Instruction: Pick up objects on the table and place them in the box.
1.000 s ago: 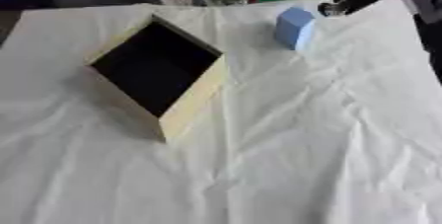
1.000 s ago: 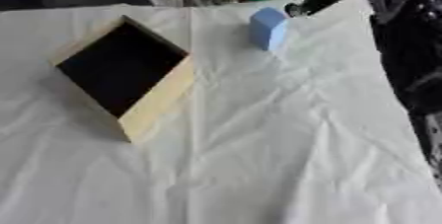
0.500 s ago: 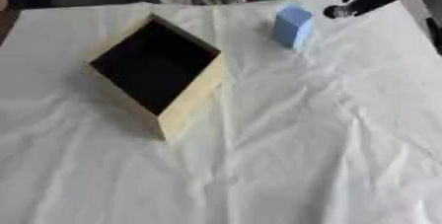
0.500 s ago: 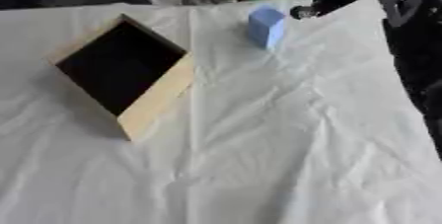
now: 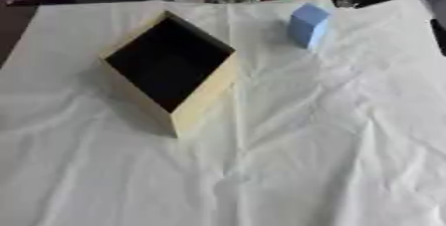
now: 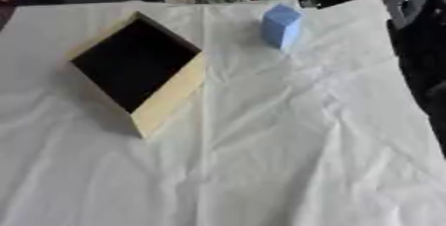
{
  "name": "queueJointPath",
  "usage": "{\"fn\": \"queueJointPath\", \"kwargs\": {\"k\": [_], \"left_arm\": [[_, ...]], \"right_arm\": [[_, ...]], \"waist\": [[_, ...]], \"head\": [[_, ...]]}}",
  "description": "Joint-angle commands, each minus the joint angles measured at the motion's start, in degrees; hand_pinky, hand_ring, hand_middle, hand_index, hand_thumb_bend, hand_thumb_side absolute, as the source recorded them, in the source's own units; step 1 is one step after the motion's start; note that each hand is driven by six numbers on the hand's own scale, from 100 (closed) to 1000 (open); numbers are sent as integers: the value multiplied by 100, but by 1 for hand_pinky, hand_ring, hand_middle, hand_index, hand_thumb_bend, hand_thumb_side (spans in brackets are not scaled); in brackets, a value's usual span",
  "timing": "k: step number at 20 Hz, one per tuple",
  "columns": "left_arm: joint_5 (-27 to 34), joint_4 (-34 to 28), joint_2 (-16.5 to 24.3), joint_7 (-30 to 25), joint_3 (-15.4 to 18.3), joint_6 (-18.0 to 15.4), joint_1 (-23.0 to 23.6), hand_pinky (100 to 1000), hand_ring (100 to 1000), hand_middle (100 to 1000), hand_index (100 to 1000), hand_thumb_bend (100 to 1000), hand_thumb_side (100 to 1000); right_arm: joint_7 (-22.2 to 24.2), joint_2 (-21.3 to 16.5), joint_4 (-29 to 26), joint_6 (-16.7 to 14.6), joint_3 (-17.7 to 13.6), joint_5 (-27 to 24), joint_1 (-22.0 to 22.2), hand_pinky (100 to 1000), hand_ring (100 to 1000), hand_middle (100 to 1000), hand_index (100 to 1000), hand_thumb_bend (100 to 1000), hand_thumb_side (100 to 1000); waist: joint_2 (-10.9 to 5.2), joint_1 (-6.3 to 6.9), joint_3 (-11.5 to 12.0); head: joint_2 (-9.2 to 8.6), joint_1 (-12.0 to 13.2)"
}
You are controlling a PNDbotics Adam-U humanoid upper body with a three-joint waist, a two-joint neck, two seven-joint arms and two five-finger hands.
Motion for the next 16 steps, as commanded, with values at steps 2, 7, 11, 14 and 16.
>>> {"fn": "queueJointPath", "kwargs": {"k": [2, 7, 11, 14, 16], "left_arm": [[10, -81, 90, -2, 47, 10, 7, 681, 629, 643, 758, 334, 130], [27, -86, 81, 0, 31, 18, 2, 682, 630, 643, 759, 337, 129], [42, -105, 50, -7, 21, 33, -4, 682, 630, 643, 759, 336, 127], [41, -108, 41, -2, 27, 28, 12, 682, 630, 642, 759, 335, 126], [42, -102, 39, -8, 23, 23, 6, 682, 629, 642, 759, 333, 125]], "right_arm": [[-135, -62, -17, 126, 66, 22, -119, 888, 895, 891, 975, 100, 846], [-295, 0, 134, 247, 176, 72, -119, 890, 898, 894, 974, 141, 833], [-430, 26, 236, 345, 222, 245, -88, 893, 903, 903, 978, 151, 830], [-577, 33, 264, 444, 254, 329, -72, 893, 902, 902, 980, 158, 824], [-650, 50, 275, 510, 275, 389, -75, 895, 905, 904, 981, 170, 821]], "waist": [[-262, -88, 67], [-325, -108, 159], [-352, -95, 185], [-343, -74, 181], [-323, -67, 168]], "head": [[187, -77], [347, -138], [468, -193], [465, -188], [441, -184]]}}
